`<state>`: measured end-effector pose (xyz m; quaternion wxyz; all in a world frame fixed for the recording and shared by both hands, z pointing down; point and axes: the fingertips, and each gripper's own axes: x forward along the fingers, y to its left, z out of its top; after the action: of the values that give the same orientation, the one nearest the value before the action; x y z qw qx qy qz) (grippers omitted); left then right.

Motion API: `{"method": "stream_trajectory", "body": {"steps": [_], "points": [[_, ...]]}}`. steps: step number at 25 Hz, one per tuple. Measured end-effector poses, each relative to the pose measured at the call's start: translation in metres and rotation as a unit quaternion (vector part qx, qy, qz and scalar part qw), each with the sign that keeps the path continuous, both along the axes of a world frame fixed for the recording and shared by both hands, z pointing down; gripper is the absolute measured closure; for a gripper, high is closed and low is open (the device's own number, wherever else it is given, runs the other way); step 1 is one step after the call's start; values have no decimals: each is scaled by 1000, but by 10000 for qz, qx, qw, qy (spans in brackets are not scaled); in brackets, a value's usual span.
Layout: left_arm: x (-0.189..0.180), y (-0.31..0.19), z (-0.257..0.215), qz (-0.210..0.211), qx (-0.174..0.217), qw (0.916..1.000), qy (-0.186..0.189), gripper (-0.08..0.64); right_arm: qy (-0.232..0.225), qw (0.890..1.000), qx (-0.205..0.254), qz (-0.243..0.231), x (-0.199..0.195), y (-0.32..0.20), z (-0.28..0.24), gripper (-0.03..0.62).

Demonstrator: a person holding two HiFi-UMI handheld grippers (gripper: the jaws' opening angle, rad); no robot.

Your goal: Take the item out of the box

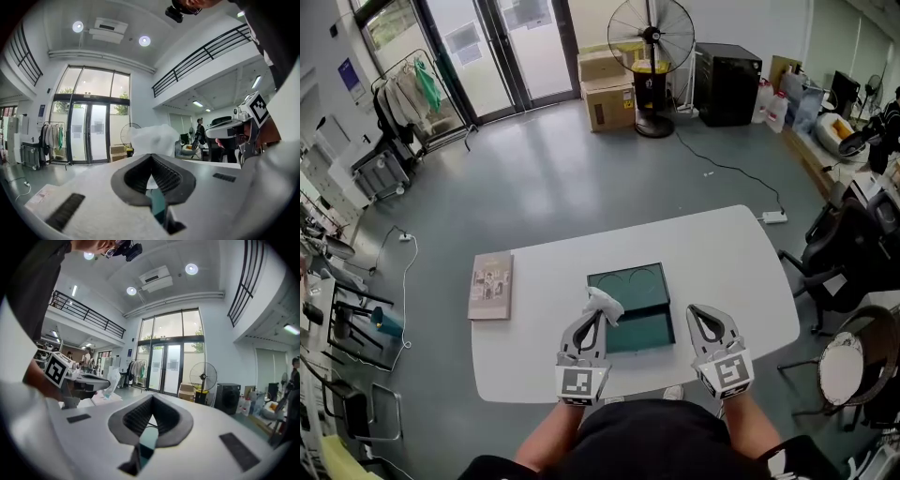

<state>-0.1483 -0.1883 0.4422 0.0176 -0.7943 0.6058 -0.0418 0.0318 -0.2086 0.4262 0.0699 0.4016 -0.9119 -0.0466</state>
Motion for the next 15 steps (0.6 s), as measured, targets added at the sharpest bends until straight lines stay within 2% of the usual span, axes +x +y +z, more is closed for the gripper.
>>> {"method": "stream_trajectory", "body": {"steps": [3,8,11,15], "points": [[-3,0,1,8,41,10000,-75,548,136,9998,75,97,-1,-4,-2,587],[-1,0,-5,3,105,9998,-143,548,93,9997,140,168,-2,-7,-11,586],[0,0,2,47,173,9993,-333,548,60,9997,153,183,-1,-8,-10,586],[4,1,-6,37,122,9997,-213,548,22,9996,190,191,-1,-8,-10,586]]}}
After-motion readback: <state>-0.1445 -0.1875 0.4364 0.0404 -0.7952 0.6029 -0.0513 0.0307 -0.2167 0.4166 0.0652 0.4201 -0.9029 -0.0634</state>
